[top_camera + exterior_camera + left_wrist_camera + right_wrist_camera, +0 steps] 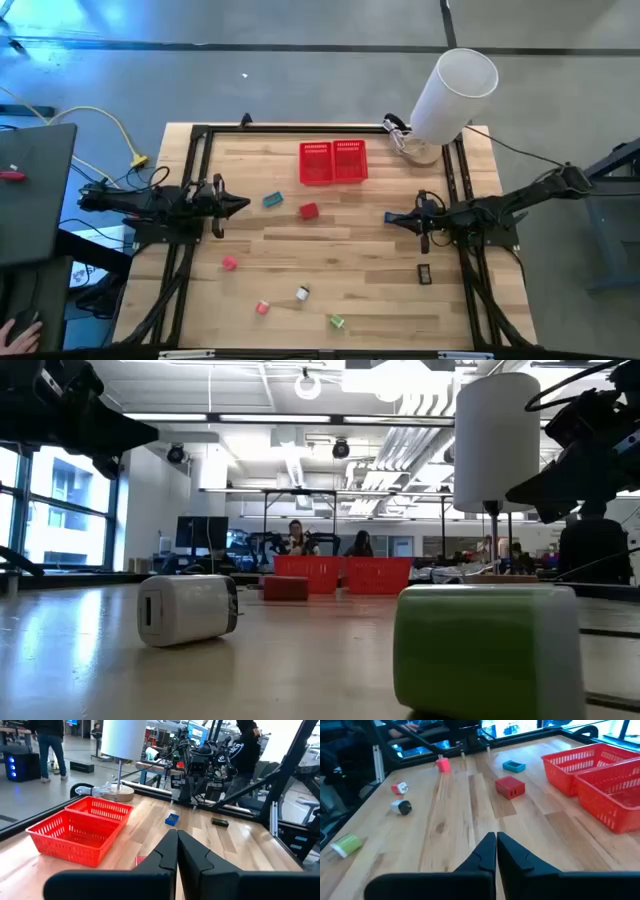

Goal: Pick & Place Office items

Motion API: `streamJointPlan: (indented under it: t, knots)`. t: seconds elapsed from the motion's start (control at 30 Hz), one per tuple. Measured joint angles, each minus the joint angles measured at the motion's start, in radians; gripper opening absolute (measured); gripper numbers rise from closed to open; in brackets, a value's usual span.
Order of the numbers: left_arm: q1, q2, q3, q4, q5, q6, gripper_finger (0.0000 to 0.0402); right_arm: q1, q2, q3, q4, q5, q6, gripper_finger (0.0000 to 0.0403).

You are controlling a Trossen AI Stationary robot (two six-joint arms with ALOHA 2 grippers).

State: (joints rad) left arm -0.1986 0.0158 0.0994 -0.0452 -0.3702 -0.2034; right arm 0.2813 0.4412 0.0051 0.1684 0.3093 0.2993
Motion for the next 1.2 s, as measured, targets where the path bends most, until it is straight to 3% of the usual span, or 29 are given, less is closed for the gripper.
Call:
streamJointPlan:
  t: [0.37,0.53,0.73,0.97,1.07,1.2]
  knots:
    - [0.0,0.0,0.0,-0.003,0.002,-0.052,0.0001,0.0,0.0,0.0,0.003,-0.045,-0.093,0.0002]
    - [0.0,0.0,0.0,-0.003,0.003,-0.057,0.0001,0.0,0.001,0.027,-0.006,0.064,-0.122,0.0002]
    - [0.0,0.0,0.0,-0.004,0.005,-0.034,0.0001,0.0,0.01,0.094,-0.023,0.082,-0.19,0.0002]
    - [0.0,0.0,0.0,-0.004,0.005,-0.034,0.0001,0.0,0.042,0.171,-0.144,0.109,-0.16,0.0003]
    - [0.0,0.0,0.0,-0.003,0.005,-0.048,0.0001,0.0,0.064,0.21,-0.221,0.127,-0.087,0.0018]
    - [0.0,0.0,0.0,-0.003,0.005,-0.049,0.0001,0.0,0.109,0.262,-0.343,0.136,0.023,0.0072]
